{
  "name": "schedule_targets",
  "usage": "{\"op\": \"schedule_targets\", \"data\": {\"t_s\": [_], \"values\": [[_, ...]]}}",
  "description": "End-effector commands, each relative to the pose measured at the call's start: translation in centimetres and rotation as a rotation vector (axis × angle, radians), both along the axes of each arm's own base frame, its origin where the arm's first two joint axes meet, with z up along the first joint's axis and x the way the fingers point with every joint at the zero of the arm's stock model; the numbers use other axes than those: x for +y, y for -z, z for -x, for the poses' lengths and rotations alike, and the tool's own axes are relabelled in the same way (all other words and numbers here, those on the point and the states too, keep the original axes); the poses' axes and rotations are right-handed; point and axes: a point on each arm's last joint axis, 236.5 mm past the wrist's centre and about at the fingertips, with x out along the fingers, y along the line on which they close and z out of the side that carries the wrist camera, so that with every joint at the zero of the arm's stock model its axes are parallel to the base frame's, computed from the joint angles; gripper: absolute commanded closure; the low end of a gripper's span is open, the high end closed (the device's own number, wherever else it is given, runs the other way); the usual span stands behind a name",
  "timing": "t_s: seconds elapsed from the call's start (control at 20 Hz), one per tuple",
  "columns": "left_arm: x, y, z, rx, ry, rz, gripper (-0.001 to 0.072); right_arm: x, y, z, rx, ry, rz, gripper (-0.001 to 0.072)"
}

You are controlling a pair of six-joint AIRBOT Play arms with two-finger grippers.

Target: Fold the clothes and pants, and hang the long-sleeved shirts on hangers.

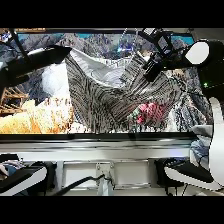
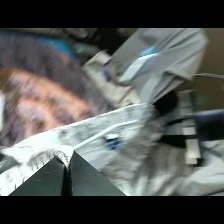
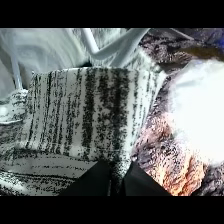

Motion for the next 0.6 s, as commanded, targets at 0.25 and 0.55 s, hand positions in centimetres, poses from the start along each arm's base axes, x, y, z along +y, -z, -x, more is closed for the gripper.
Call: {"op": "schedule_targets", "data": {"t_s": [0.25,0.55], "values": [[-2.4,-8.5,8.7,-0.271,0.123,-0.022,0.0689,-2.2,-0.6,-3.3,-0.082,0.177,0.000,0.0688],[-9.1,-3.2,15.0,-0.187,0.440,-0.135,0.0529,-2.7,-3.8,-3.7,-0.165,0.259,-0.073,0.0688]]}}
